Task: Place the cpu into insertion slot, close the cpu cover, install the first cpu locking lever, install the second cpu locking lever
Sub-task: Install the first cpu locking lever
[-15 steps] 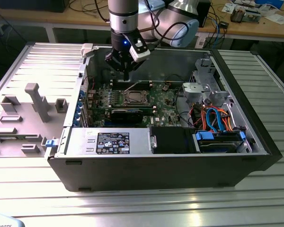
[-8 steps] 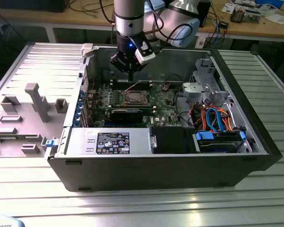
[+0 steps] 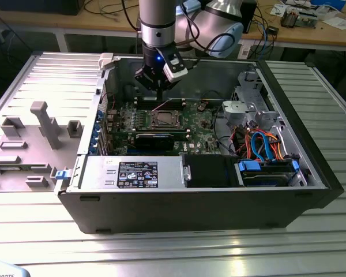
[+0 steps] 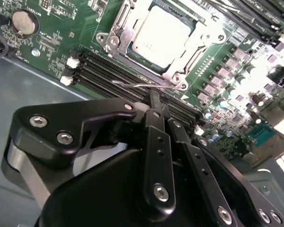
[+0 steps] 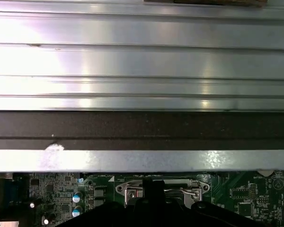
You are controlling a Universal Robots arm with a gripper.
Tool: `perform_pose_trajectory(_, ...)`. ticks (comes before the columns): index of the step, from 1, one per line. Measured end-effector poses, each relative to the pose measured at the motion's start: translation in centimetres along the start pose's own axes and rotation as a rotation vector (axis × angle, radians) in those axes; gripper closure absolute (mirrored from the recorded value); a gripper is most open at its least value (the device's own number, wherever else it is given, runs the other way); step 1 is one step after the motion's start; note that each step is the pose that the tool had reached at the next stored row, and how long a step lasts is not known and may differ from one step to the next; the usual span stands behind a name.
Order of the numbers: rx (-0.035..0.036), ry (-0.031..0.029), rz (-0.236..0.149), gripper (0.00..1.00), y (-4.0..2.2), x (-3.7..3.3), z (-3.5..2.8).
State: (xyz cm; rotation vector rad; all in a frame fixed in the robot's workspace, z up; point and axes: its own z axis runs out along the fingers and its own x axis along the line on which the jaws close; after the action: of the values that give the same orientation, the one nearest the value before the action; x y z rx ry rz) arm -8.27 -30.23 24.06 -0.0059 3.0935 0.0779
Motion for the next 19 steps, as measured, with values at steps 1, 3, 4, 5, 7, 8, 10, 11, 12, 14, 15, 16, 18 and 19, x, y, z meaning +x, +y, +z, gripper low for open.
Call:
perform_pose_trajectory(1, 0.0, 0.0001, 0.0, 0.89, 0.01, -0.01, 0.09)
perform_pose_trajectory(3, -0.0001, 0.0001, 0.0, 0.89, 0.09, -0.2, 0.43)
perform_pose_trajectory(4, -0.0002, 0.0, -0.002, 0.89, 0.13, -0.27, 0.59)
perform_pose_trajectory(5, -0.0007, 0.0005, -0.011, 0.89, 0.14, -0.34, 0.74)
perform_pose_trajectory(7, -0.0011, 0.001, -0.02, 0.89, 0.16, -0.46, 0.89)
perform_pose_trajectory(8, -0.0011, 0.001, -0.02, 0.89, 0.16, -0.53, 0.92)
perform_pose_trajectory(10, -0.0011, 0.001, -0.02, 0.89, 0.17, -0.65, 0.99)
perform_pose_trajectory(11, -0.0011, 0.001, -0.02, 0.89, 0.2, -0.75, 1.06)
perform_pose_trajectory(12, -0.001, 0.0011, -0.02, 0.89, 0.22, -0.84, 1.11)
perform_pose_trajectory(14, -0.0011, 0.0011, -0.02, 0.89, 0.25, -1.02, 1.23)
perform_pose_trajectory(15, -0.0011, 0.0011, -0.02, 0.89, 0.25, -1.1, 1.29)
perform_pose_trajectory(16, -0.001, 0.0011, -0.02, 0.89, 0.25, -1.17, 1.34)
perform_pose_trajectory(18, -0.0011, 0.001, -0.02, 0.89, 0.25, -1.31, 1.47)
perform_pose_trajectory(19, -0.0011, 0.0011, -0.02, 0.89, 0.25, -1.42, 1.56)
